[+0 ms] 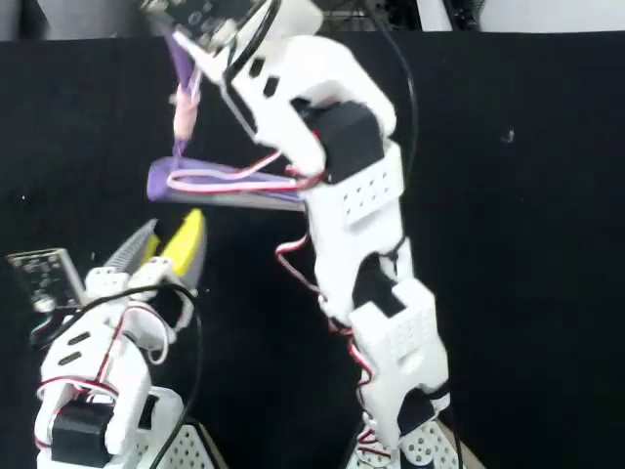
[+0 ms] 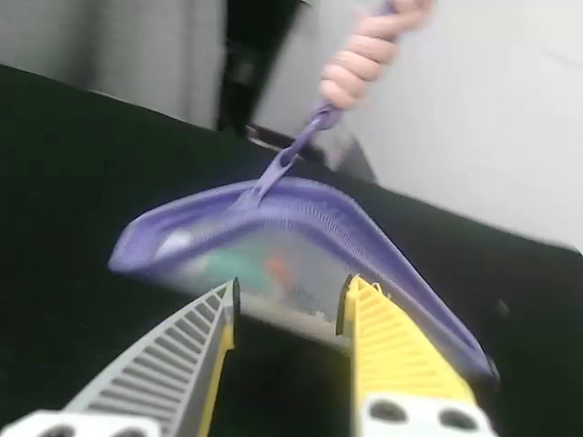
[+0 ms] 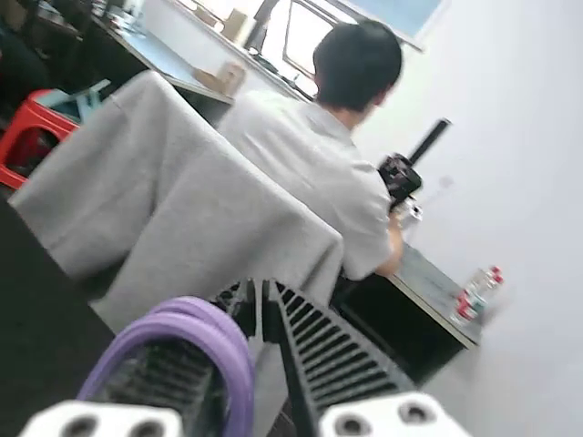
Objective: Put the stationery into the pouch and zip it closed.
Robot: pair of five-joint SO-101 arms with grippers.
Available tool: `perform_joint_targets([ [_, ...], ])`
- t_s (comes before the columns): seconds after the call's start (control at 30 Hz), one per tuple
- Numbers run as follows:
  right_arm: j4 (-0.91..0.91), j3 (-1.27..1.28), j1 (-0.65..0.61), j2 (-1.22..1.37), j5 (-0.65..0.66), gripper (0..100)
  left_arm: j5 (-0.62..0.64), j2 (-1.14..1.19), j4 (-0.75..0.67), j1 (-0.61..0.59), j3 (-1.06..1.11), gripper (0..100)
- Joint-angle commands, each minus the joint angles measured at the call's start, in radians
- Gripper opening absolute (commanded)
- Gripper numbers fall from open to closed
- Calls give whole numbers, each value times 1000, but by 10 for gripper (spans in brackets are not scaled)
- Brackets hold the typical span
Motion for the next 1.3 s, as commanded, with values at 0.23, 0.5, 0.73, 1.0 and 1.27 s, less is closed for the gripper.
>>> perform_joint_targets([
  [0.23, -34, -4, -9, 27, 5, 11, 118, 2, -78, 36, -54, 207],
  [0.5, -25, -7, -54, 24, 6, 11, 118, 5, -427, 142, 177, 207],
  [0.73, -25, -5, -55, 24, 6, 11, 120, 6, -499, 110, 274, 205],
  [1.0, 78, -36, -109, 19, 3, 11, 121, 51, -568, 45, 311, 205],
  [1.27, 187, -163, -140, 15, 5, 11, 157, 410, -701, 13, 193, 202],
])
